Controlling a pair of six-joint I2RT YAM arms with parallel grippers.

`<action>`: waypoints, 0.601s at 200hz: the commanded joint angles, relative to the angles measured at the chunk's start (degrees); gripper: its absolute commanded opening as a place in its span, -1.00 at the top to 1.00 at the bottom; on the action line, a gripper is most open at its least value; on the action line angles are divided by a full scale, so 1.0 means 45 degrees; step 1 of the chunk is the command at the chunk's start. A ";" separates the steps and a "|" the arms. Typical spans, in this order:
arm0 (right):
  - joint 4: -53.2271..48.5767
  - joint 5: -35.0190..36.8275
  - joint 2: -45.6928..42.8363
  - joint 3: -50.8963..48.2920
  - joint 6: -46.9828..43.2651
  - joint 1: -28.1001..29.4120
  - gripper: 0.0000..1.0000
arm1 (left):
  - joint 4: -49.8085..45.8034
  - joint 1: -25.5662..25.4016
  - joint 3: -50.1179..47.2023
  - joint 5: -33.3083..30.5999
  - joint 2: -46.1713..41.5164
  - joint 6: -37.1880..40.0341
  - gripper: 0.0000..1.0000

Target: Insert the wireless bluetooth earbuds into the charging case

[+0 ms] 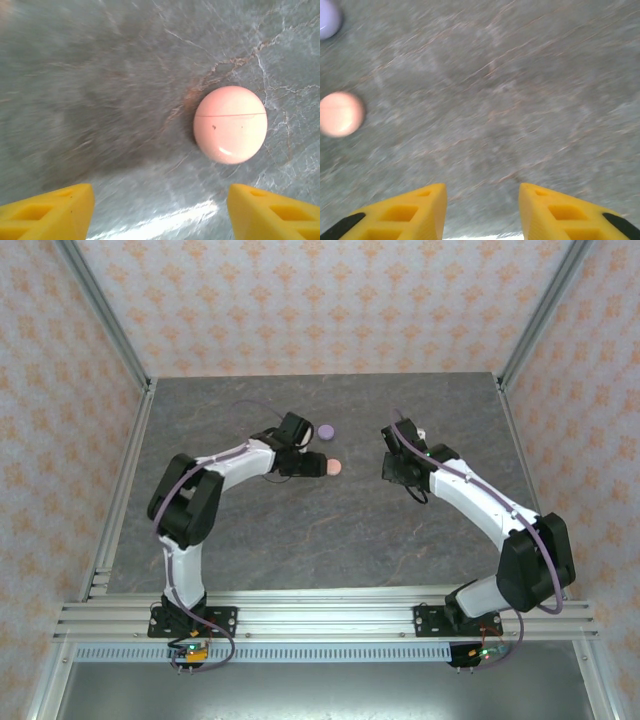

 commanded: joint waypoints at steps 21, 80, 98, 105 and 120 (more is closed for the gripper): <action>0.1083 0.5824 -0.0487 -0.1025 -0.1032 -0.0111 0.10 | -0.0628 0.0150 -0.1128 -0.3945 -0.3205 0.1509 -0.43; 0.4807 0.8204 -0.0994 -0.2889 -0.3053 -0.1271 0.06 | 0.0484 0.0809 -0.3080 -0.8272 -0.5529 0.3283 -0.44; 0.5809 0.7629 -0.1126 -0.3406 -0.3418 -0.2127 0.06 | 0.1403 0.1186 -0.3880 -0.9228 -0.5943 0.3870 -0.45; 0.6148 0.7292 -0.1139 -0.3598 -0.3450 -0.2502 0.06 | 0.1802 0.1358 -0.4204 -0.9543 -0.6080 0.4097 -0.46; 0.6960 0.6233 -0.1121 -0.4013 -0.3474 -0.3340 0.05 | 0.2489 0.1714 -0.4848 -1.0211 -0.6316 0.4358 -0.47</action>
